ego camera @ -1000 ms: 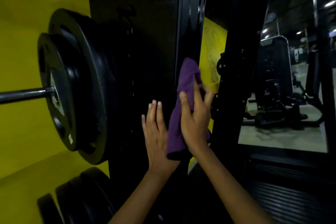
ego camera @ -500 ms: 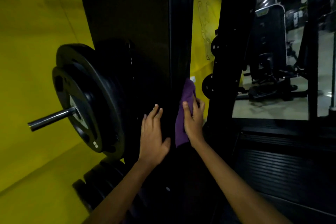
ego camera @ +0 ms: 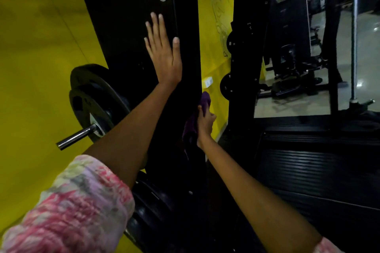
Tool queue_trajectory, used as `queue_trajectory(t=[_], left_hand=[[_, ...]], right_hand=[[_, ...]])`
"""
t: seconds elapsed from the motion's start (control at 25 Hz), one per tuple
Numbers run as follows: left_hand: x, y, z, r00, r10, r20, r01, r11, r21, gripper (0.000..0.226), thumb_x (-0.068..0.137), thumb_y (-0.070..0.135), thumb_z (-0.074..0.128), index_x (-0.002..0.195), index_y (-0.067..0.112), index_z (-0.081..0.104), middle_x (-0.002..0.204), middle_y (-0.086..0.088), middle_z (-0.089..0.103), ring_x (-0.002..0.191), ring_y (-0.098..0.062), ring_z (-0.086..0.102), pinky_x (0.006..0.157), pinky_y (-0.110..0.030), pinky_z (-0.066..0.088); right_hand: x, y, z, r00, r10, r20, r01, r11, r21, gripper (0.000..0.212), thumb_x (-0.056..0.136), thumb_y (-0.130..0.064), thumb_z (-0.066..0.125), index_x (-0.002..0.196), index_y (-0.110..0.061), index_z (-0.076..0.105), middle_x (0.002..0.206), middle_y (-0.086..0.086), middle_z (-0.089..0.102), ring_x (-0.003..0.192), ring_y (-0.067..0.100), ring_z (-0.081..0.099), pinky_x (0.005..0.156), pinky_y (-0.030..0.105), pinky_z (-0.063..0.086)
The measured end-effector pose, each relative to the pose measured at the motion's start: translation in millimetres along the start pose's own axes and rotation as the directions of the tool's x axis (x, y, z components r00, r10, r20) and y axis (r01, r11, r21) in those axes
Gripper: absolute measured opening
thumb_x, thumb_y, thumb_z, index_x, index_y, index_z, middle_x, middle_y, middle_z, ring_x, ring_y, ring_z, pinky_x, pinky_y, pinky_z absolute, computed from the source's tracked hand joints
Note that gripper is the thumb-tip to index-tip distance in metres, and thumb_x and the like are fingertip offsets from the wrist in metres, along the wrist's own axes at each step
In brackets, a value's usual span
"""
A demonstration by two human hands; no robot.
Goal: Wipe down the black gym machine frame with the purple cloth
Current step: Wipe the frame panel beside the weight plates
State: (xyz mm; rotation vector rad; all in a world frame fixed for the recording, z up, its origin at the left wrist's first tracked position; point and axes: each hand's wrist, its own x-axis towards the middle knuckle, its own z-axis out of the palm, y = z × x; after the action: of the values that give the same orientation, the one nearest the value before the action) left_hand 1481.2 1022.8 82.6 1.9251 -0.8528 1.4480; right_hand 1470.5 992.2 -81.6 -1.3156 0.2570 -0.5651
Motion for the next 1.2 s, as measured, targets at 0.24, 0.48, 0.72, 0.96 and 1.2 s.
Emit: queue_trajectory(t=[0.24, 0.48, 0.72, 0.96, 1.2], left_hand=[[1, -5, 1, 0.999, 0.036, -0.010, -0.035, 0.996, 0.082, 0.080, 0.096, 0.056, 0.005, 0.147, -0.003, 0.024, 0.154, -0.024, 0.021, 0.143, -0.033, 0.011, 0.116, -0.034, -0.003], [1, -8, 4, 0.997, 0.052, -0.052, -0.049, 0.997, 0.066, 0.075, 0.098, 0.050, 0.005, 0.145, -0.004, 0.027, 0.152, -0.024, 0.025, 0.143, -0.034, 0.015, 0.117, -0.037, 0.001], [1, -9, 6, 0.993, 0.071, -0.092, -0.072, 0.997, -0.001, 0.078, 0.098, 0.052, 0.006, 0.144, -0.006, 0.030, 0.151, -0.026, 0.027, 0.142, -0.036, 0.016, 0.116, -0.040, 0.002], [-4, -7, 8, 0.993, 0.053, -0.102, -0.055, 0.998, -0.010, 0.082, 0.097, 0.055, 0.006, 0.142, -0.008, 0.031, 0.149, -0.030, 0.028, 0.141, -0.039, 0.018, 0.115, -0.049, 0.007], [-4, -6, 8, 0.995, 0.010, -0.104, -0.011, 1.000, -0.009, 0.084, 0.096, 0.057, 0.007, 0.142, -0.010, 0.030, 0.149, -0.031, 0.026, 0.140, -0.040, 0.015, 0.115, -0.049, 0.006]], right_hand=[[-24, 13, 5, 0.988, -0.153, 0.027, 0.152, 0.988, 0.041, 0.054, 0.095, -0.040, 0.044, 0.134, -0.002, 0.046, 0.111, 0.003, 0.034, 0.096, 0.014, 0.042, 0.066, 0.012, 0.032], [-4, -35, 11, 0.994, 0.037, -0.098, -0.035, 0.999, 0.027, 0.045, 0.101, -0.033, 0.040, 0.144, -0.019, 0.040, 0.124, 0.011, 0.039, 0.109, 0.025, 0.048, 0.085, 0.024, 0.031], [-32, 3, 5, 0.964, -0.267, 0.006, 0.267, 0.961, -0.076, 0.042, 0.100, -0.027, 0.045, 0.135, -0.005, 0.047, 0.116, 0.000, 0.033, 0.105, 0.014, 0.044, 0.077, 0.015, 0.033], [10, -29, 6, 0.997, -0.015, -0.080, 0.015, 1.000, -0.002, 0.043, 0.101, -0.031, 0.042, 0.142, -0.018, 0.042, 0.113, 0.010, 0.038, 0.104, 0.024, 0.049, 0.097, 0.035, 0.037], [-23, -11, 2, 0.903, -0.430, -0.001, 0.428, 0.899, -0.096, 0.042, 0.099, -0.022, 0.048, 0.138, -0.005, 0.046, 0.124, 0.013, 0.039, 0.109, 0.018, 0.043, 0.086, 0.022, 0.038]])
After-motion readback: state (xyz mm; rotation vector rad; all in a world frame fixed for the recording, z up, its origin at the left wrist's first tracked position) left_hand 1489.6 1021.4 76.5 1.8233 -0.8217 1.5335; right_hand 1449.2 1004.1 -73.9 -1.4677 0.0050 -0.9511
